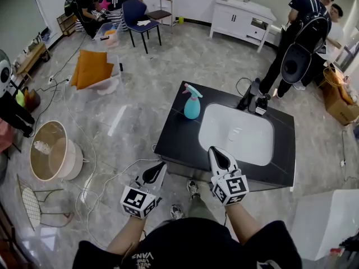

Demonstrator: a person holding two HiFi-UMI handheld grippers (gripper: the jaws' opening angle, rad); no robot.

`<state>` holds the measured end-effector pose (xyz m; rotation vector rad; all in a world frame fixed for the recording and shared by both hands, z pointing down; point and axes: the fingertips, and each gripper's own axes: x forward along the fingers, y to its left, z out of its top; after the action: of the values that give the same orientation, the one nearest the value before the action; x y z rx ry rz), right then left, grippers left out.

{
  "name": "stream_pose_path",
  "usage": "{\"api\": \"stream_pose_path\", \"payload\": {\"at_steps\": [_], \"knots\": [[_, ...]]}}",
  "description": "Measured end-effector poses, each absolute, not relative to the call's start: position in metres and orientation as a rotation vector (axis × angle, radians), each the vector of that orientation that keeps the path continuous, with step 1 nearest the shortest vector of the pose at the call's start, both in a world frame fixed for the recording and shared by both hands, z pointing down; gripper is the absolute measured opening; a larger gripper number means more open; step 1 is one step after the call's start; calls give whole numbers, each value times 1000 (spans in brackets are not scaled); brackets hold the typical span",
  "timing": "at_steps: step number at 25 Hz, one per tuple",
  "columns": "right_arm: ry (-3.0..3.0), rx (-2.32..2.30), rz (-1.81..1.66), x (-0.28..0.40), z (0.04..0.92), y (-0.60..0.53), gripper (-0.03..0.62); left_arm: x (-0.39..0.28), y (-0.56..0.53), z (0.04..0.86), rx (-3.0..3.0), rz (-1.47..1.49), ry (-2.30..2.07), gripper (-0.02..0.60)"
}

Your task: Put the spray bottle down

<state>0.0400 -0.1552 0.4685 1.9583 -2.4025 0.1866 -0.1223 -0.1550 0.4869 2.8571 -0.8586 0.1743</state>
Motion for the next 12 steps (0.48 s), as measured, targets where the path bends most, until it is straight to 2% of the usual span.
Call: {"api": "stream_pose_path", "payload": {"at_steps": [12], "knots": [[-2351, 1904, 276, 24, 495, -128, 2, -131, -142, 495, 2845, 206, -842, 11]]}}
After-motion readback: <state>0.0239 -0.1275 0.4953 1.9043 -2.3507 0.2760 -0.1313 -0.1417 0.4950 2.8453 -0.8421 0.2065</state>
